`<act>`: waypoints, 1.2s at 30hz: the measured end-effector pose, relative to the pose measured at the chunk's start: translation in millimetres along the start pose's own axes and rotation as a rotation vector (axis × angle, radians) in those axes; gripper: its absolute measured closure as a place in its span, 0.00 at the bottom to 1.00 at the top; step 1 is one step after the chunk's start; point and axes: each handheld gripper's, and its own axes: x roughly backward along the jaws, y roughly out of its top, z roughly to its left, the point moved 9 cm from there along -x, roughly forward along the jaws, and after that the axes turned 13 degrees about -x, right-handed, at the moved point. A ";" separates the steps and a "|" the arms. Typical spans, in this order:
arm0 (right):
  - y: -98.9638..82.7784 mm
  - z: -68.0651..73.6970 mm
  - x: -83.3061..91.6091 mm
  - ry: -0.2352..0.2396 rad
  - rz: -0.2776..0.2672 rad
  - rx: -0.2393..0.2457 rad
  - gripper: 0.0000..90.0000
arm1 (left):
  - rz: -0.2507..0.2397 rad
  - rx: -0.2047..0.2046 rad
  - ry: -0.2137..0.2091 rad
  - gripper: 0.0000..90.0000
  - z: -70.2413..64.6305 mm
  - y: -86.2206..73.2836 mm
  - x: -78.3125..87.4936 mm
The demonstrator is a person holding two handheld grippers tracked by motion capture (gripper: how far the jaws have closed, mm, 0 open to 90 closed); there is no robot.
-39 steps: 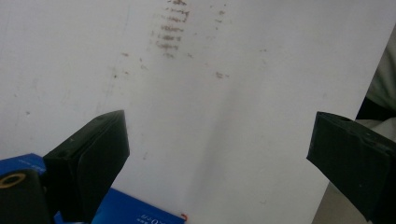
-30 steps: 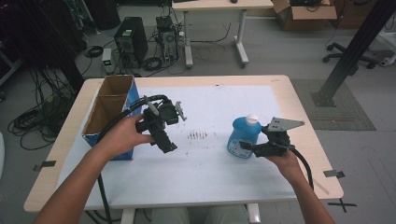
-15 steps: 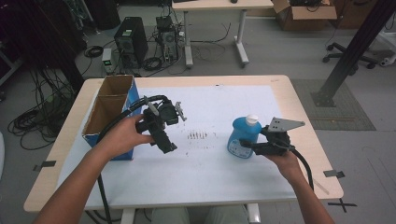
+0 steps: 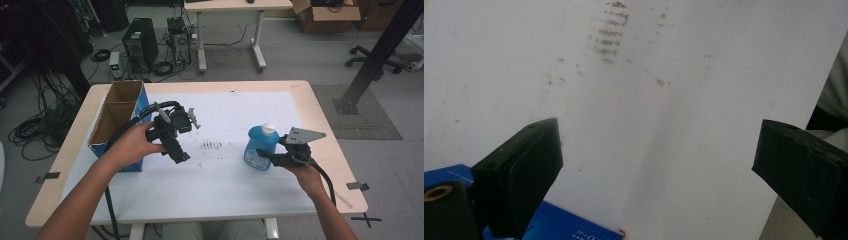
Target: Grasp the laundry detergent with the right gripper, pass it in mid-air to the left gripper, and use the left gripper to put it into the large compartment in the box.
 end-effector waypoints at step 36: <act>63.3 63.7 52.9 0.222 0.049 0.077 0.50 | -0.020 -0.096 0.038 0.07 -16.0 43.9 66.8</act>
